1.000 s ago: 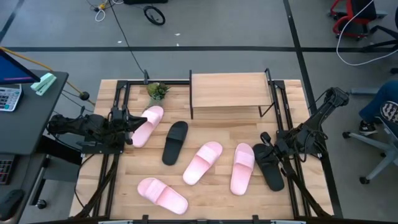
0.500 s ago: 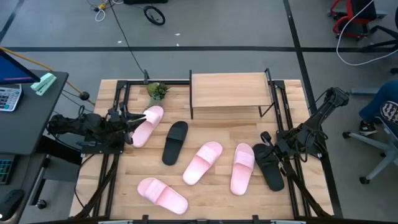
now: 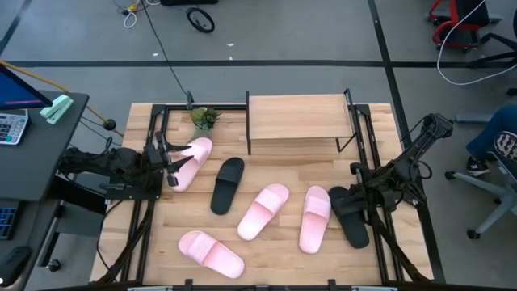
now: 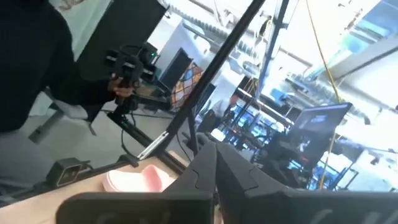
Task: Pick and place slides into the shelf
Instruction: Put the top left pink slide on the shelf
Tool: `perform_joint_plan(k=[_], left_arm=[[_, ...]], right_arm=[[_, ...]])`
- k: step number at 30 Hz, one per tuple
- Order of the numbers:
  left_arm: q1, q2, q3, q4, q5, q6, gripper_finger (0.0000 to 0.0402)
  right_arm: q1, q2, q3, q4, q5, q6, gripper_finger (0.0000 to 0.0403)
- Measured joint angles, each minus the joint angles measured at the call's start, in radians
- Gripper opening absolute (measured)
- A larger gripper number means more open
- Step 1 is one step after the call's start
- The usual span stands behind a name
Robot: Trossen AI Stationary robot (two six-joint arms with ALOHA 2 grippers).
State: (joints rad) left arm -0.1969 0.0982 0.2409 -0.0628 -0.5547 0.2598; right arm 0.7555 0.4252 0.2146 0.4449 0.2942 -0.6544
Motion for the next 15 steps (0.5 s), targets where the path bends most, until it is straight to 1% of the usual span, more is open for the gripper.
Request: perform_joint_plan(k=[1, 3, 6, 8, 9, 10, 12, 15], left_arm=[[0.005, 0.008, 0.000, 0.016, 0.000, -0.016, 0.0152], [0.015, 0.023, 0.000, 0.047, 0.000, -0.001, 0.0150], [0.032, 0.052, 0.007, 0.097, 0.000, 0.065, 0.0147], [0.047, 0.081, 0.040, 0.122, 0.000, 0.120, 0.0148], [0.056, 0.101, 0.071, 0.125, 0.000, 0.144, 0.0150], [0.067, 0.124, 0.107, 0.131, -0.001, 0.156, 0.0152], [0.085, 0.181, 0.187, 0.123, -0.003, 0.163, 0.0155], [0.103, 0.282, 0.319, 0.014, -0.007, 0.140, 0.0157]], right_arm=[[0.000, 0.000, 0.000, -0.001, -0.014, 0.002, 0.0009], [0.000, 0.005, 0.000, -0.001, -0.060, 0.034, 0.0009], [0.000, 0.014, 0.000, -0.001, -0.175, 0.108, 0.0009], [0.000, 0.024, 0.000, 0.014, -0.222, 0.119, 0.0009], [0.000, 0.031, 0.000, 0.037, -0.225, 0.113, 0.0009], [-0.004, 0.037, 0.000, 0.064, -0.218, 0.104, 0.0009], [-0.018, 0.058, 0.000, 0.124, -0.160, 0.113, 0.0009], [-0.050, 0.093, 0.022, 0.142, -0.017, 0.204, 0.0012]])
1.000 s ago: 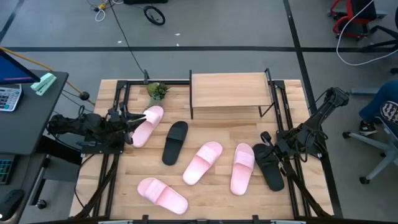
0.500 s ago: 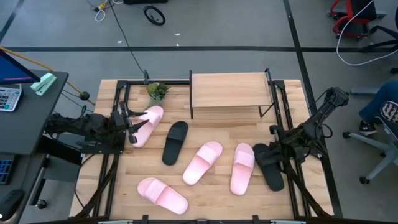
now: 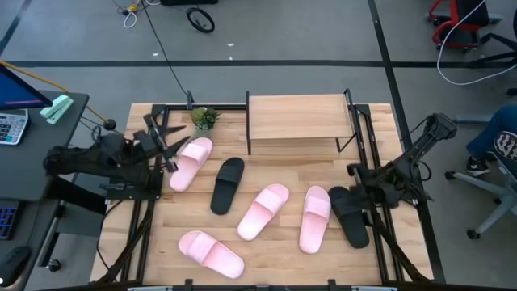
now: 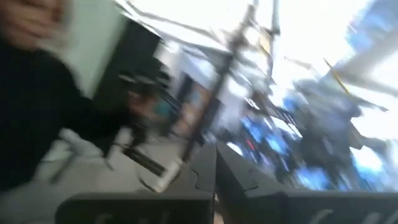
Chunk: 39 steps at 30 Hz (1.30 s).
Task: Pick and place slides into the shelf
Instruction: Put the top left pink slide on the shelf
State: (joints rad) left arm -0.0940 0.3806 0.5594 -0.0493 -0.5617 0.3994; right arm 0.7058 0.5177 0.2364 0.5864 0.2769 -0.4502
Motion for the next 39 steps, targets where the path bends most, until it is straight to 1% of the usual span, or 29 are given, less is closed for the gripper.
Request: perform_joint_plan(k=[3, 5, 7, 11, 14, 17, 19, 22, 25, 29, 34, 39], left_arm=[[0.023, 0.113, 0.118, -0.169, -0.056, -0.106, 0.0153], [0.041, 0.185, 0.176, -0.317, -0.073, -0.154, 0.0148], [0.061, 0.257, 0.214, -0.455, -0.074, -0.249, 0.0143], [0.075, 0.388, 0.234, -0.767, -0.068, -0.532, 0.0136], [0.074, 0.487, 0.234, -1.000, -0.063, -0.631, 0.0138], [0.076, 0.594, 0.234, -1.142, -0.062, -0.706, 0.0149], [0.076, 0.665, 0.235, -1.161, -0.063, -0.729, 0.0159], [0.076, 0.767, 0.235, -1.136, -0.063, -0.718, 0.0174], [0.076, 0.867, 0.235, -1.106, -0.062, -0.705, 0.0188], [0.076, 0.979, 0.235, -1.070, -0.042, -0.737, 0.0202], [0.084, 1.055, 0.236, -1.005, -0.040, -0.649, 0.0206], [0.153, 1.080, 0.235, -0.961, -0.041, -0.603, 0.0200]], right_arm=[[-0.052, 0.052, 0.066, -0.025, 0.144, 0.100, 0.0020], [-0.096, 0.094, 0.127, -0.072, 0.180, 0.122, 0.0027], [-0.148, 0.140, 0.193, -0.141, 0.181, 0.120, 0.0033], [-0.243, 0.244, 0.307, -0.258, 0.182, 0.184, 0.0042], [-0.294, 0.319, 0.370, -0.338, 0.183, 0.214, 0.0045], [-0.335, 0.387, 0.409, -0.398, 0.182, 0.214, 0.0046], [-0.359, 0.419, 0.429, -0.411, 0.182, 0.213, 0.0046], [-0.389, 0.454, 0.460, -0.425, 0.183, 0.215, 0.0046], [-0.409, 0.470, 0.473, -0.427, 0.183, 0.242, 0.0046], [-0.426, 0.468, 0.474, -0.440, 0.183, 0.273, 0.0046], [-0.436, 0.458, 0.474, -0.494, 0.183, 0.275, 0.0046], [-0.435, 0.457, 0.474, -0.498, 0.183, 0.274, 0.0046]])
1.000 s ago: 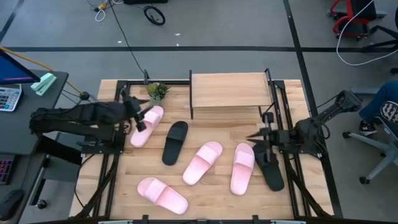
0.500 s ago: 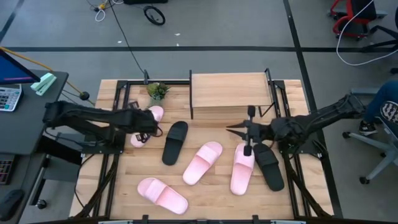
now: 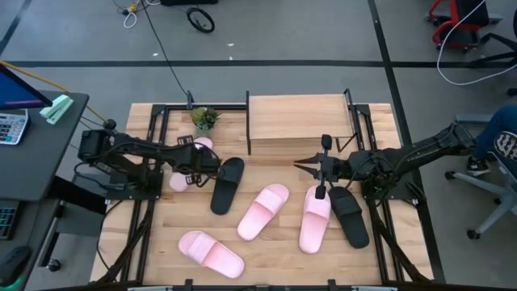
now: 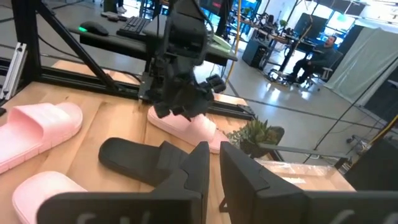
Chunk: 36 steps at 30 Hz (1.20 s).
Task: Pick and place slides into the shelf
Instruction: Put the top left pink slide on the shelf
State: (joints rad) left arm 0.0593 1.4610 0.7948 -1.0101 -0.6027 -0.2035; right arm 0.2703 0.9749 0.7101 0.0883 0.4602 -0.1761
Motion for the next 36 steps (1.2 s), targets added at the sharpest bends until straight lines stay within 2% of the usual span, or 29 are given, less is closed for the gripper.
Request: perform_joint_plan(k=[10, 14, 18, 20, 25, 28, 33, 36], left_arm=[[0.177, -0.001, 0.000, 0.091, -0.021, 0.093, 0.0164], [0.219, -0.001, 0.000, 0.089, -0.018, 0.085, 0.0109], [0.241, -0.001, 0.000, 0.090, 0.009, 0.069, 0.0024], [0.236, -0.001, 0.000, 0.084, 0.041, 0.033, 0.0015], [0.149, -0.002, 0.020, -0.026, 0.096, -0.084, 0.0010], [0.060, -0.002, 0.070, -0.129, 0.128, -0.219, 0.0011], [-0.133, -0.002, 0.234, -0.247, 0.156, -0.350, 0.0010], [-0.208, -0.002, 0.364, -0.245, 0.106, -0.350, 0.0010]], right_arm=[[0.000, 0.000, 0.000, -0.013, 0.000, 0.000, 0.0045], [0.000, 0.000, 0.000, -0.016, 0.000, 0.000, 0.0045], [0.000, 0.000, 0.000, -0.018, 0.000, 0.000, 0.0045], [0.000, 0.000, 0.000, -0.022, 0.000, 0.000, 0.0045], [0.000, 0.000, 0.000, -0.023, 0.000, -0.001, 0.0045], [0.000, 0.000, 0.000, -0.023, 0.000, 0.000, 0.0045], [0.000, 0.000, 0.000, -0.022, 0.000, 0.000, 0.0045], [0.000, 0.000, 0.000, -0.022, 0.000, 0.000, 0.0045]])
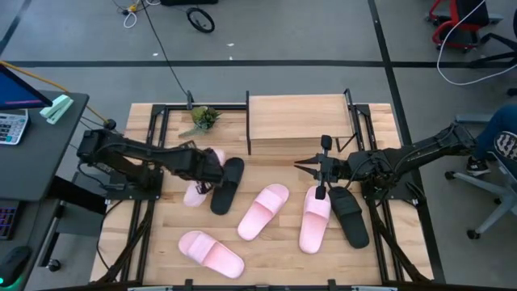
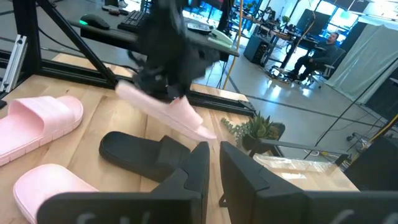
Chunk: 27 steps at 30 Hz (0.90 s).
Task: Pick and place slides into the shelf
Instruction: Put the top left pink slide on the shelf
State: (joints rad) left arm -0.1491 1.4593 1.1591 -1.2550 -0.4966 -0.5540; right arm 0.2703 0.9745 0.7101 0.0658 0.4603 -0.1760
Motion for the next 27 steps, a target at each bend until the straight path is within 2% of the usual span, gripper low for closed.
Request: perform_joint_plan(k=[2, 8, 10, 13, 16, 19, 23, 27], left_arm=[[-0.031, 0.000, 0.082, 0.008, -0.068, 0.018, 0.0010], [-0.026, 0.000, 0.297, 0.075, -0.310, 0.264, 0.0010], [0.005, 0.000, 0.356, 0.145, -0.347, 0.361, 0.0010], [0.064, 0.000, 0.414, 0.309, -0.348, 0.542, 0.0010], [0.131, 0.000, 0.429, 0.494, -0.330, 0.682, 0.0010], [0.216, 0.006, 0.418, 0.637, -0.232, 0.748, 0.0010], [0.325, 0.067, 0.417, 0.722, -0.052, 0.741, 0.0010], [0.401, 0.170, 0.417, 0.815, 0.019, 0.723, 0.0010]], right_arm=[[0.000, 0.000, 0.000, 0.000, 0.000, 0.000, 0.0045], [0.000, 0.000, 0.000, 0.000, 0.000, 0.001, 0.0045], [0.000, 0.000, 0.000, 0.001, 0.000, 0.005, 0.0045], [0.000, 0.000, 0.000, 0.000, 0.000, 0.027, 0.0045], [0.000, 0.000, 0.000, 0.001, 0.000, 0.027, 0.0045], [0.000, 0.000, 0.000, 0.001, 0.000, 0.027, 0.0045], [0.000, 0.000, 0.000, 0.001, 0.000, 0.027, 0.0045], [0.000, 0.000, 0.000, 0.001, 0.000, 0.026, 0.0045]])
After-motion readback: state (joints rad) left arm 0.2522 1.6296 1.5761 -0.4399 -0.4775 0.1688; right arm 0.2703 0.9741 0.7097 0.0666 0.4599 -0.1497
